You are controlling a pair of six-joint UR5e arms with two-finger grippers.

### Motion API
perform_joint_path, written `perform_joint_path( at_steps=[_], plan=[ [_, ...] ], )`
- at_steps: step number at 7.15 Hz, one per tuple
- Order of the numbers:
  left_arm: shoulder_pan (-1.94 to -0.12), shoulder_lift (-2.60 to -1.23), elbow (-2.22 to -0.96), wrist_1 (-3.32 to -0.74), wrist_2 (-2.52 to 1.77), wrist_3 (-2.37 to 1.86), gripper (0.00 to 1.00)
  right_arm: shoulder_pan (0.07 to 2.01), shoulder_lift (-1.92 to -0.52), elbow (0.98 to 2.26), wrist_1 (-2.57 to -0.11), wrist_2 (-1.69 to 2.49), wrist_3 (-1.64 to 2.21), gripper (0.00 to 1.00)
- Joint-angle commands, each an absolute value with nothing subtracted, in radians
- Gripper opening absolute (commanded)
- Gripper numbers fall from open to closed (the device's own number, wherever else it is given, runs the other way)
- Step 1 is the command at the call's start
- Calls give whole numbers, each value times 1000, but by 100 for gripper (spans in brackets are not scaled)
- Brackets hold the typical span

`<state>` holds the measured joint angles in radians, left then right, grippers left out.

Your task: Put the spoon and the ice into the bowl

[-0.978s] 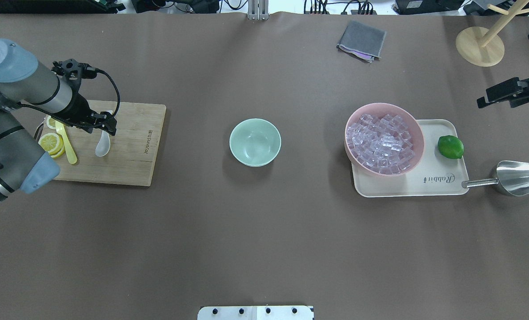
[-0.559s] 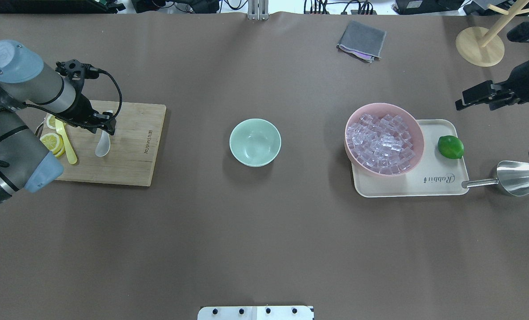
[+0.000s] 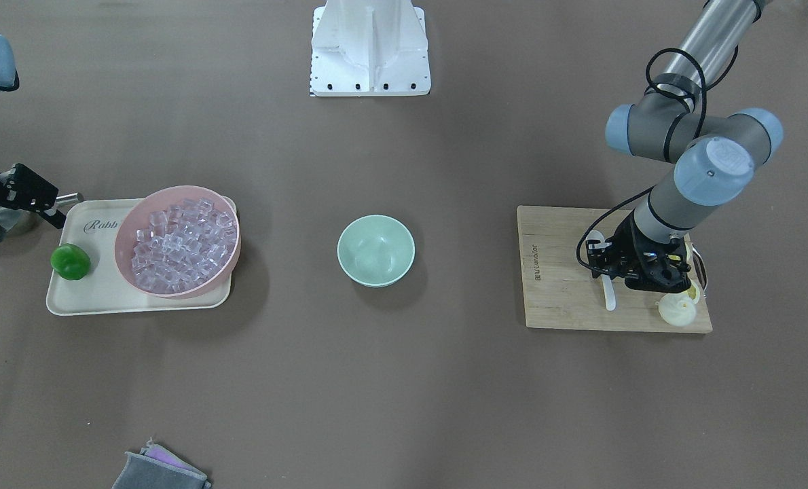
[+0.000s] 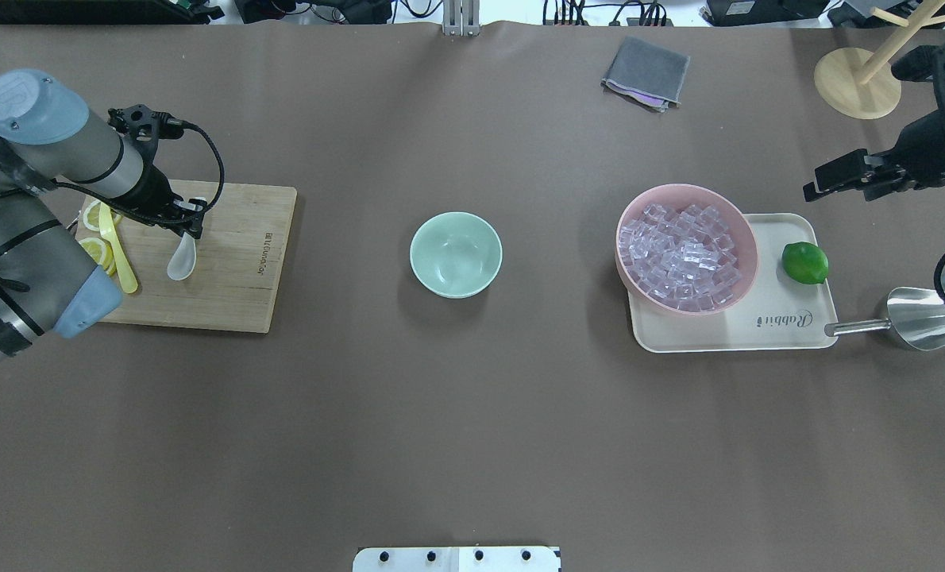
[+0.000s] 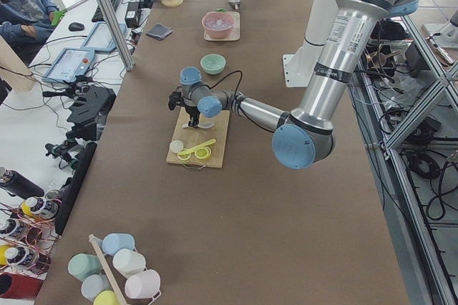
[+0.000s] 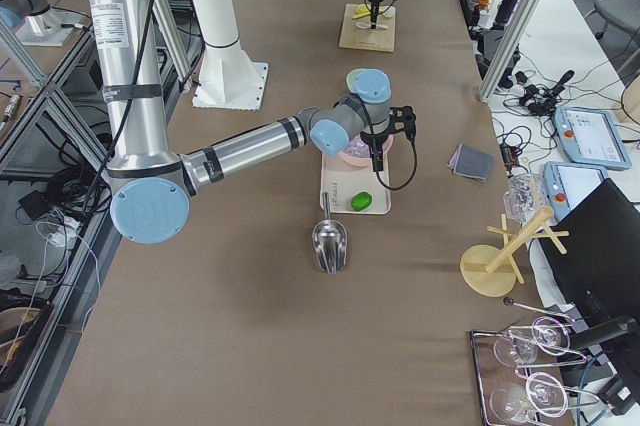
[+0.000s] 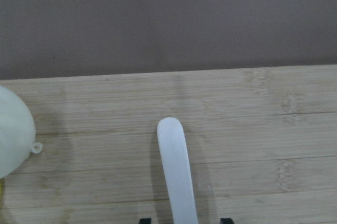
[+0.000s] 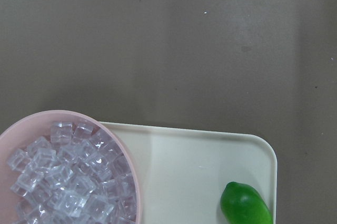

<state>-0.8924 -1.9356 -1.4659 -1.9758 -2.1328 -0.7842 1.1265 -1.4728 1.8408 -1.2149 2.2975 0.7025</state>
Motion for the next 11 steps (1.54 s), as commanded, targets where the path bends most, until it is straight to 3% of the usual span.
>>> perform_joint_path(
  at_steps=[1, 4, 6, 11],
  plan=[
    [-893, -1947, -1479, -1974, -2134, -790, 0, 1124, -1468, 1842, -1215, 2296, 703, 99],
    [-849, -2219, -1502, -1846, -2141, -969, 0, 1082, -1396, 1847, -1215, 2254, 817, 98],
    [-777, -2328, -1477, -1842, -2137, -1061, 0, 968, -1376, 1870, -1215, 2151, 914, 98],
    [-686, -2487, -1278, -1977, -2016, -1132, 0, 896, -1364, 1876, -1215, 2106, 972, 97]
  ],
)
